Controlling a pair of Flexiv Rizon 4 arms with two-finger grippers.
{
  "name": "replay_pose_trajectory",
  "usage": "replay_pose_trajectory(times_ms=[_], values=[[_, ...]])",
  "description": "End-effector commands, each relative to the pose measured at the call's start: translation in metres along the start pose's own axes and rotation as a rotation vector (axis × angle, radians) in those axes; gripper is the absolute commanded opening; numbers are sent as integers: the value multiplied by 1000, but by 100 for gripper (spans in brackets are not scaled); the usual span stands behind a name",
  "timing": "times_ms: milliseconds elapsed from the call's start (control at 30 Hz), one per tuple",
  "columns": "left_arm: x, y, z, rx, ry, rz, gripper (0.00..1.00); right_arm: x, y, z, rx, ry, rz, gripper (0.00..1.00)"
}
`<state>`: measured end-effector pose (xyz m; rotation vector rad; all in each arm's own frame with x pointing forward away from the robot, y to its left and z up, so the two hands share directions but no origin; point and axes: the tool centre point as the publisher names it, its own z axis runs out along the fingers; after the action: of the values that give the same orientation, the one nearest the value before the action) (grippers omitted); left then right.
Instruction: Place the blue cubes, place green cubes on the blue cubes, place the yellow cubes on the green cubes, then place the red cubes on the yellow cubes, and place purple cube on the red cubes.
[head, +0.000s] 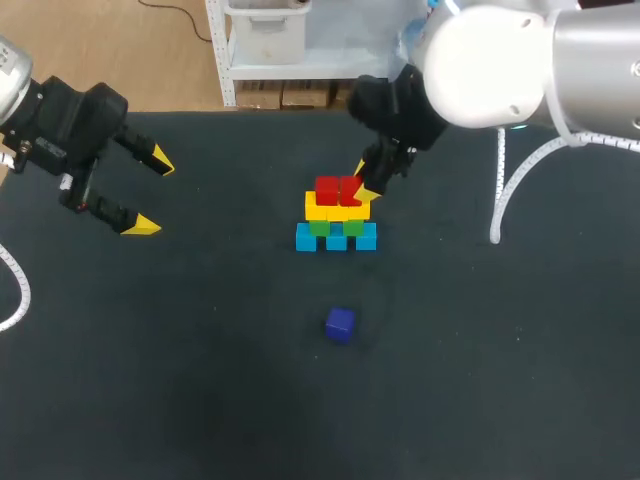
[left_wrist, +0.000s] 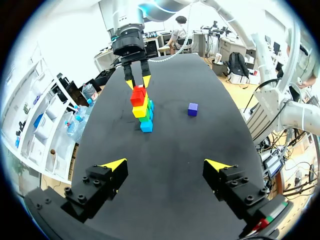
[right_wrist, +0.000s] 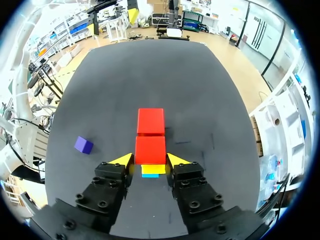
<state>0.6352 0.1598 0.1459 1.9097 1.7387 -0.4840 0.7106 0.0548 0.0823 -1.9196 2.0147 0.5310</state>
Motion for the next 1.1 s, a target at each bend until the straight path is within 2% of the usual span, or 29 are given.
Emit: replay_pose_trajectory(times_ms=[33,133,233,267,333,433,600,767,800,833,967,1100], values=[[1,0,0,-2,-3,3,100,1,1,0,2,-4,-2,40],[1,0,0,-2,-3,3,100,1,1,0,2,-6,-4,40],[1,0,0,-2,-3,3,100,0,2,0,3,-8,-6,27],[1,0,0,-2,-3,3,100,0,2,0,3,-8,-6,28],[1,0,0,-2,-3,3,100,0,2,1,2,-8,-6,31],[1,0,0,-2,-3,3,100,0,2,1,2,-9,-6,42],[1,0,0,-2,-3,3,100,0,2,-1,5,-10,-5,44],[1,0,0,-2,-3,3,100,2,0,-3,13,-10,-4,50],[1,0,0,-2,-3,3,100,2,0,-4,19,-9,-3,58],[1,0,0,-2,-3,3,100,3,0,-6,23,-10,-2,62],[1,0,0,-2,-3,3,100,8,-2,-10,38,-10,11,70],[1,0,0,-2,-3,3,100,15,-3,-15,54,-8,28,69]])
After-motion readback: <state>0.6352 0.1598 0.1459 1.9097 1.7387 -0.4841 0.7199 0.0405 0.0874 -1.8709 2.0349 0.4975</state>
